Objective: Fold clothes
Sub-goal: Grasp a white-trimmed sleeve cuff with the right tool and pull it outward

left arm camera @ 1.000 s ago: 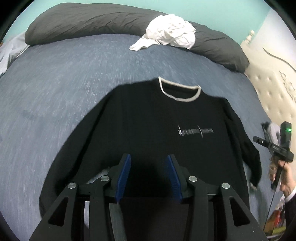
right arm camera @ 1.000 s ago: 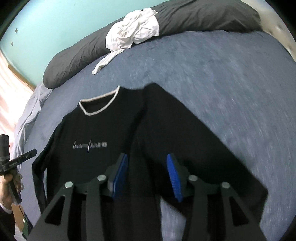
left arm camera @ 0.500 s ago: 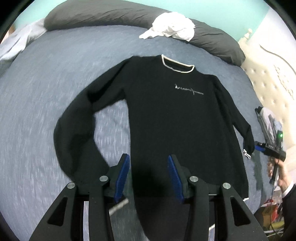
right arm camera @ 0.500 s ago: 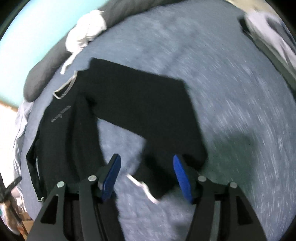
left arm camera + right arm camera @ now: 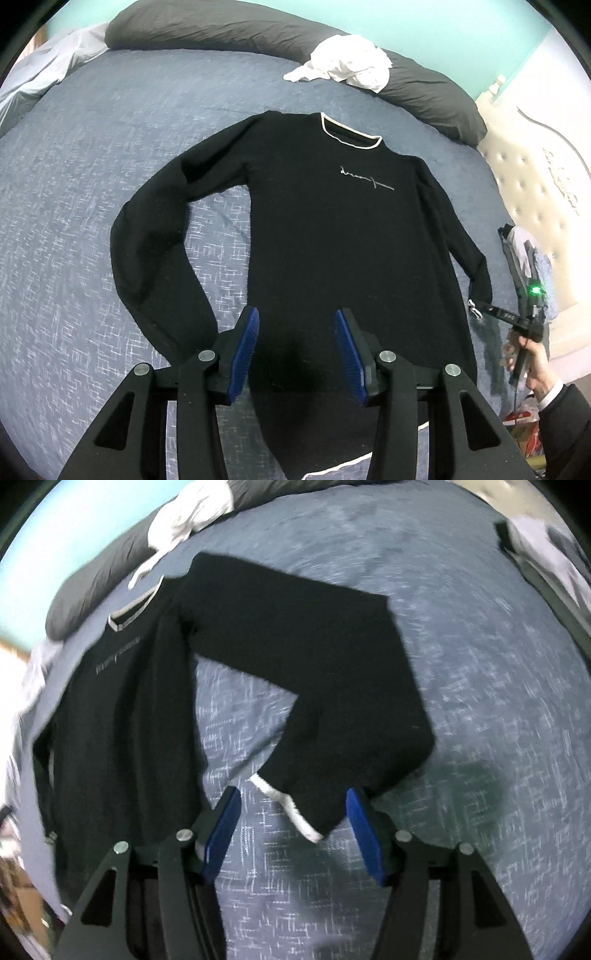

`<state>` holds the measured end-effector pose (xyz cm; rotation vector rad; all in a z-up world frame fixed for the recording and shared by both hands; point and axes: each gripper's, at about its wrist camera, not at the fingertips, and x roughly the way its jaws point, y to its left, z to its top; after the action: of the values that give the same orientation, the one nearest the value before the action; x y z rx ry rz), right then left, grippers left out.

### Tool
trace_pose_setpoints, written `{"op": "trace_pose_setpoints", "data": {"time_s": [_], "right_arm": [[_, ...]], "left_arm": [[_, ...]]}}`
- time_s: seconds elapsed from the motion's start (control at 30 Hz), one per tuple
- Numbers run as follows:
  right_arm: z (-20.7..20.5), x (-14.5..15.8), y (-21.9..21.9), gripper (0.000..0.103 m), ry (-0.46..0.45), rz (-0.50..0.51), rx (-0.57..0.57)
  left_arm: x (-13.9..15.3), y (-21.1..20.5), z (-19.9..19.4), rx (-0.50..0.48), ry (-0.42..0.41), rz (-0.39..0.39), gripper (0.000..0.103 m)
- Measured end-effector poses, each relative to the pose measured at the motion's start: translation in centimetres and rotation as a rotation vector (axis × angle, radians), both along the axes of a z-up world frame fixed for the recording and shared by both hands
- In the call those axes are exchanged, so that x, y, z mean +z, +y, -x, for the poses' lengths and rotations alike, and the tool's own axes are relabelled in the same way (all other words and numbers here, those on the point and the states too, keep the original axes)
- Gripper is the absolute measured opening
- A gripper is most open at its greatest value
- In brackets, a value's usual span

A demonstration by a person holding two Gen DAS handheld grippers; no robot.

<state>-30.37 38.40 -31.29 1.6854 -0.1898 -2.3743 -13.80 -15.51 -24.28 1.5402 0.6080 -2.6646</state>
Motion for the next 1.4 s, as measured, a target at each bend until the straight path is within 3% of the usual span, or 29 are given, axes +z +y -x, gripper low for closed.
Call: {"op": "trace_pose_setpoints", "data": {"time_s": [0.23, 0.4, 0.47, 0.53, 0.83, 1.03, 1.4], "right_arm": [[0.8, -1.6, -2.8, 0.059, -0.007, -0.157, 0.065], [1.2, -1.6, -2.7, 0.035, -0.003, -0.192, 0.080], [1.3, -1.3, -2.2, 0.015, 0.001, -0.188, 0.080], [1.4, -1.0, -1.7, 0.009, 0.004, -0.184, 0.079], [1.6, 5.0, 4.1, 0.007, 0.146, -0.100, -0.035], [2.5, 9.7, 10.2, 0.007, 0.223, -0.107, -0.143], [3.6, 13.4, 17.9, 0.006, 0.290, -0.129, -0.271]], "left_arm": [[-0.1, 0.1, -0.2, 0.001, -0.007, 0.008, 0.050], [-0.1, 0.0, -0.1, 0.005, -0.010, 0.010, 0.053], [-0.1, 0.0, 0.0, 0.004, -0.010, 0.009, 0.053], [0.0, 0.1, 0.0, 0.003, -0.012, 0.010, 0.053], [0.1, 0.5, 0.2, 0.005, -0.026, 0.019, 0.053], [0.7, 1.0, 0.4, -0.004, -0.023, 0.033, 0.053], [1.6, 2.6, 1.2, -0.021, -0.027, 0.056, 0.053]]}}
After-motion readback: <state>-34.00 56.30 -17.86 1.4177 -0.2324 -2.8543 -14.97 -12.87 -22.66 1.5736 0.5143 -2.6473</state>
